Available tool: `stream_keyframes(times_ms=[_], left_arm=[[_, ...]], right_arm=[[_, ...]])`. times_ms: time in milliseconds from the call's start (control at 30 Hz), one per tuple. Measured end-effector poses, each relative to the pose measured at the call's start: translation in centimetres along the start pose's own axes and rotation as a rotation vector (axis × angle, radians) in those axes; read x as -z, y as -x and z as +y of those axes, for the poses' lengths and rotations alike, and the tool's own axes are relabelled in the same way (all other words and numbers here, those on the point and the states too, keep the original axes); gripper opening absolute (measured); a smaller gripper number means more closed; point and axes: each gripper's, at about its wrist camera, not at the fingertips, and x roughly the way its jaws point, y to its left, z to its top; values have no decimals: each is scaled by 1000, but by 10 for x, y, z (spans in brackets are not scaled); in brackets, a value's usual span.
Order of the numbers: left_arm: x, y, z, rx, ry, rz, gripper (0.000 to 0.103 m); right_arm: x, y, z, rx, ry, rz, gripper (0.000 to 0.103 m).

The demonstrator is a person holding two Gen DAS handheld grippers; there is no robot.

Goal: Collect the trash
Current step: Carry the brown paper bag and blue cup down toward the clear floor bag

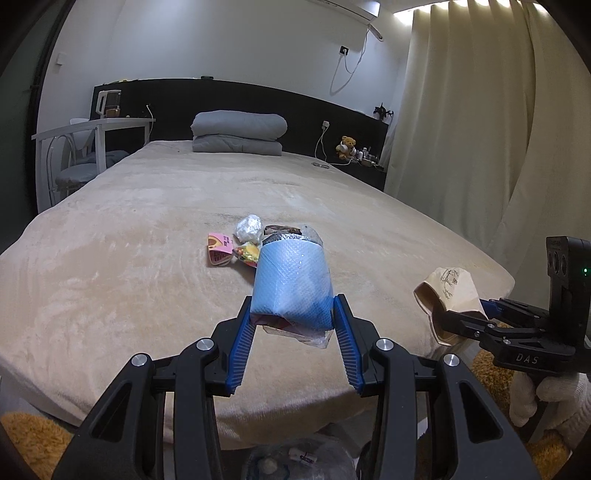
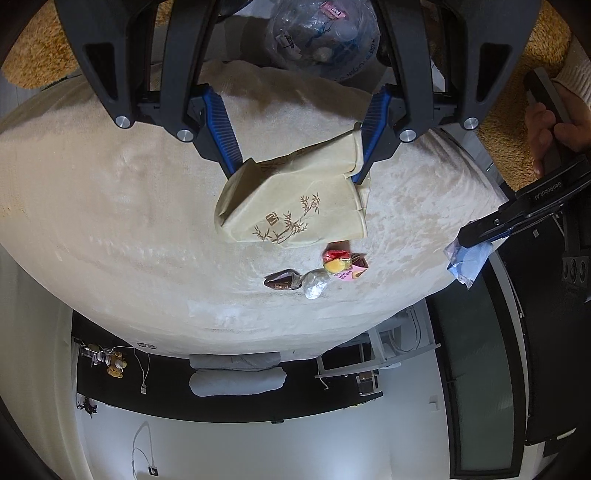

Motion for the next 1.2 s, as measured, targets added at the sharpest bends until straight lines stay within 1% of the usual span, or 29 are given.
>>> stream_keyframes(times_ms=[133,333,500,933,1200], left_arm=[[11,5,-11,16,-13,17,41],[29,6,-23,27,-31,69,41],[46,2,-28,46,-25,140,41],[84,-18,-32,74,-1,346,41],[100,-40,-28,81,22,476,41]], right_arm=[[11,9,7,-8,7,6,60],[23,11,13,-14,16,39,60],[36,9,13,-22,10,89,60],[66,-21,5,-50,-59,315,60],[80,-42,4,-53,-70,429,60]])
